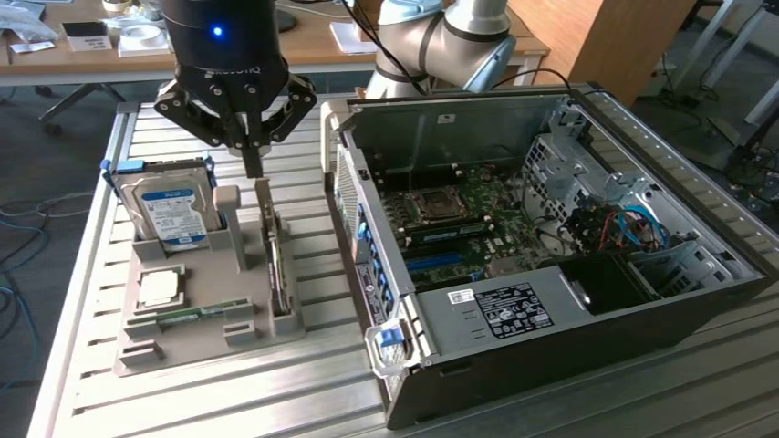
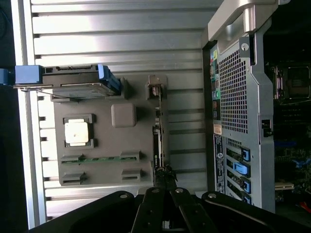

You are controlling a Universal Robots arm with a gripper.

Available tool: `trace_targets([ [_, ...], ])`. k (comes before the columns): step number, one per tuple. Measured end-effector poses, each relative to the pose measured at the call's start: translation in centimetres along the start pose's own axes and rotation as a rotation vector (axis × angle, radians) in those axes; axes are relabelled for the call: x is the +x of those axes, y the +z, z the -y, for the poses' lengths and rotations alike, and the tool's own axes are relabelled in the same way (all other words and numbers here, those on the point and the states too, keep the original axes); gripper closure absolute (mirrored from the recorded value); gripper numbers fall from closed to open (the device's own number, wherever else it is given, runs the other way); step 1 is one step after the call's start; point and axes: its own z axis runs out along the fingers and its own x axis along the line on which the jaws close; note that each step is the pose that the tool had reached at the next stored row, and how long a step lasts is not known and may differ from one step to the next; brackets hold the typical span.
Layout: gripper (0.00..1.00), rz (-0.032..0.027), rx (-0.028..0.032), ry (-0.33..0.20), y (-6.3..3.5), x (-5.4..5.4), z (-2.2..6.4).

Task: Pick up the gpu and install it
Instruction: 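Reach for the gpu, then pick up the gpu and move the gpu toward the slot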

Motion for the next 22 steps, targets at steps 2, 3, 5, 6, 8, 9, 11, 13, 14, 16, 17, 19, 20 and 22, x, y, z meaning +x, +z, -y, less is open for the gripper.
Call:
trace_targets([
  [2, 0.89, 0.0000, 0.0001, 0.000, 0.00, 0.0, 0.00],
  [3, 0.89, -0.0001, 0.0000, 0.000, 0.00, 0.0, 0.00],
  [5, 0.89, 0.0000, 0.0000, 0.000, 0.00, 0.0, 0.00],
  [6, 0.89, -0.0001, 0.0000, 0.000, 0.00, 0.0, 0.00],
  [8, 0.89, 0.0000, 0.0000, 0.000, 0.00, 0.0, 0.02],
  [9, 0.89, 0.0000, 0.0000, 0.000, 0.00, 0.0, 0.06],
  [11, 0.89, 0.0000, 0.0000, 0.000, -0.01, 0.0, 0.22],
  [13, 0.89, 0.0000, 0.0000, 0.000, -0.11, 0.5, 2.09],
  [14, 0.89, 0.0000, 0.0000, 0.000, -0.11, 0.5, 2.09],
  [16, 0.89, 0.0000, 0.0000, 0.000, -0.11, 0.5, 2.09],
  [17, 0.89, 0.0000, 0.0000, 0.000, -0.11, 0.5, 2.09],
  [19, 0.89, 0.0000, 0.0000, 0.000, -0.11, 0.5, 2.09],
  [20, 0.89, 0.0000, 0.0000, 0.000, -0.11, 0.5, 2.09],
  [22, 0.89, 0.0000, 0.0000, 0.000, -0.11, 0.5, 2.09],
])
